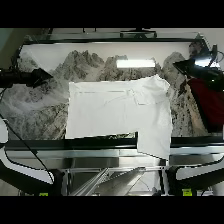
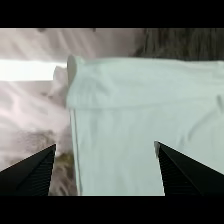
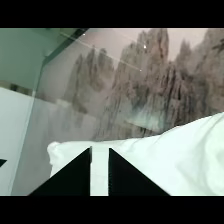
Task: Fold the shirts.
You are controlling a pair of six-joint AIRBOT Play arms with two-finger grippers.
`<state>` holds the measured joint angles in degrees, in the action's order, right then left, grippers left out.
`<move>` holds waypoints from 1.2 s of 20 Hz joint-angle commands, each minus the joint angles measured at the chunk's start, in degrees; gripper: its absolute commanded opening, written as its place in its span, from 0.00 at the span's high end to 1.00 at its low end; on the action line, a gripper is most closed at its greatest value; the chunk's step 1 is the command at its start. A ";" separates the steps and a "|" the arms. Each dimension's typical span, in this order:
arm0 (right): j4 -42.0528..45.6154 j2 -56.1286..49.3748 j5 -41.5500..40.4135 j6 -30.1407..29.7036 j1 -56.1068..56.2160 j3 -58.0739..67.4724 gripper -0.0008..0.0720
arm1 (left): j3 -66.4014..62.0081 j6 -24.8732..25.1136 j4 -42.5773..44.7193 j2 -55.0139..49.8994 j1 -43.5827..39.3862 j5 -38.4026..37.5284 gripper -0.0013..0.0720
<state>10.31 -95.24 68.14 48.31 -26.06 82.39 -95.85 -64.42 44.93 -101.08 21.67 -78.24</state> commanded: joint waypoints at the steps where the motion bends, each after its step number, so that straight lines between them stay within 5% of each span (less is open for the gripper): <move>1: 7.82 4.44 12.02 4.35 -4.83 -0.09 0.95 | 14.47 -2.95 5.44 6.14 1.05 -5.16 0.02; 8: 53.79 20.79 7.30 21.92 -6.38 -10.05 0.95 | 49.31 -0.94 8.07 17.51 0.26 3.34 0.05; 17: 56.96 25.16 4.72 23.50 -7.17 -12.92 0.95 | 52.98 -0.09 7.41 16.09 -7.80 4.20 0.05; 18: 56.96 25.18 5.20 23.50 -7.17 -13.14 0.95 | 52.85 0.22 7.41 16.15 -9.27 4.24 0.23; 20: 56.72 25.09 5.42 23.78 -7.17 -14.21 0.95 | 51.21 2.19 7.63 16.13 -11.23 4.24 0.90; 22: 56.37 25.09 5.81 24.30 -7.17 -16.76 0.94 | 48.59 2.71 7.61 16.13 -12.35 4.33 0.96; 23: 56.39 24.74 6.08 25.86 -7.17 -18.45 0.80 | 47.34 2.67 7.63 16.13 -12.55 4.28 0.96; 24: 56.37 23.98 6.88 26.86 -7.17 -19.93 0.49 | 46.34 2.64 7.61 16.13 -12.52 4.24 0.96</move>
<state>66.63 -70.48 73.78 72.77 -33.21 65.76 -46.87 -62.46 53.06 -84.97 10.35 -73.41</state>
